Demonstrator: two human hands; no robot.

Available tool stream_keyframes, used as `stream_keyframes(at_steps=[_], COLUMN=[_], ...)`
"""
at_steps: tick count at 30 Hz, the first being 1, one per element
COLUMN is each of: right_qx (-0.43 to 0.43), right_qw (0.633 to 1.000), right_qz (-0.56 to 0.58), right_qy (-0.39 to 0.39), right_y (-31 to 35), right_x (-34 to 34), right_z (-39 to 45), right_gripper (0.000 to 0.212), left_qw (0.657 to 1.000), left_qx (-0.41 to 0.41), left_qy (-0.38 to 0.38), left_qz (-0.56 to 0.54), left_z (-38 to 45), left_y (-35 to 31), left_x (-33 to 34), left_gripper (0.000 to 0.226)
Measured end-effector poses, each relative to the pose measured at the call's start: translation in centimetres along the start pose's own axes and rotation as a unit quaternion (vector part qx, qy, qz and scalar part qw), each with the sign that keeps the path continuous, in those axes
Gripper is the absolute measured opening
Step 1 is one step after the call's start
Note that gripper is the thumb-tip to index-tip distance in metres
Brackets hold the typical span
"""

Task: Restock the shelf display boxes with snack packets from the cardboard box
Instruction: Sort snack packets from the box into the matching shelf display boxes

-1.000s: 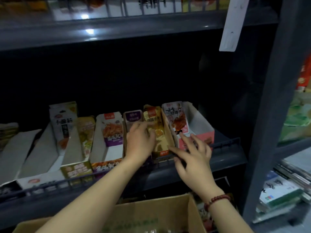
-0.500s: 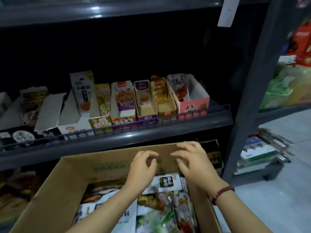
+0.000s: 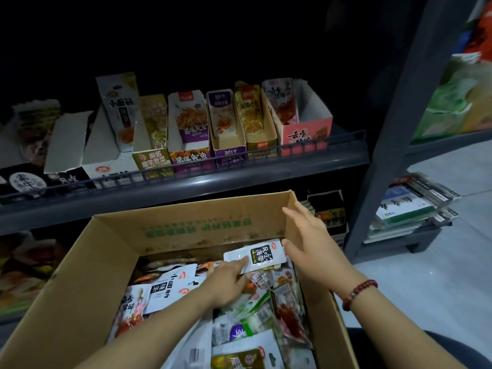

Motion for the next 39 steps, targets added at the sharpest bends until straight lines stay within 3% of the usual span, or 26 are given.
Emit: stream_keyframes(at_steps=[5,7,11,15,17,19,22,24,27,30,35,39], right_qx=[0.007,0.009,0.010,0.010,0.010,0.011,0.012,0.012,0.013,0.012,0.011,0.010], right_qw=[1.000,1.000,1.000,1.000,1.000,0.999,0.999,0.999,0.999,0.999,0.999,0.999], right_qz=[-0.005,-0.010,-0.018,-0.015,-0.017,-0.020,-0.023,-0.025,-0.027,-0.030,-0.030,-0.035], right_qy=[-0.007,-0.008,-0.008,-0.015,-0.020,-0.022,-0.025,-0.027,-0.026,-0.026,-0.030,-0.027], right_y=[0.0,0.1,0.1,0.1,0.1,0.1,0.1,0.0,0.1,0.1,0.1,0.2], right_x=[0.0,0.0,0.0,0.0,0.0,0.1,0.1,0.1,0.1,0.1,0.1,0.1], right_z=[0.1,0.2,0.3,0.4,0.5,0.5,0.5,0.5,0.5,0.5,0.5,0.5], right_gripper=[0.061,0.061,0.061,0.061,0.061,0.062,0.062,0.062,0.062,0.061,0.060,0.060], left_qw=[0.994,0.995,0.989,0.989,0.983,0.978,0.979,0.966,0.947,0.912,0.885,0.884], left_qx=[0.032,0.041,0.014,0.014,0.011,-0.008,-0.050,-0.088,-0.101,-0.137,-0.176,-0.180], left_qy=[-0.045,-0.085,-0.067,-0.088,-0.081,-0.060,-0.039,-0.063,-0.125,-0.122,-0.046,-0.022], left_qz=[0.099,0.043,-0.128,-0.114,-0.164,-0.202,-0.193,-0.234,-0.278,-0.368,-0.428,-0.431], left_z=[0.5,1.3,2.5,2.8,3.1,3.3,3.7,3.9,3.9,3.4,2.7,1.2], left_y=[-1.0,-1.1,-1.0,-0.4,-0.4,-0.6,-1.1,-1.2,-1.9,-2.8,-3.4,-4.0], left_x=[0.1,-0.4,-0.1,0.8,0.6,0.5,0.8,0.9,0.6,0.3,-0.8,-2.5], left_gripper=[0.048,0.040,0.021,0.021,0.012,0.024,0.061,0.077,0.084,0.074,0.026,0.026])
Point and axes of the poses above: each hand's wrist, its own z-axis towards the middle knuckle, its own x-axis out of the palm, y = z × x, the point moved 2 cm from there along z, towards the middle knuckle, and after that the axes turned 1 degree about x, right-handed, at the moved point
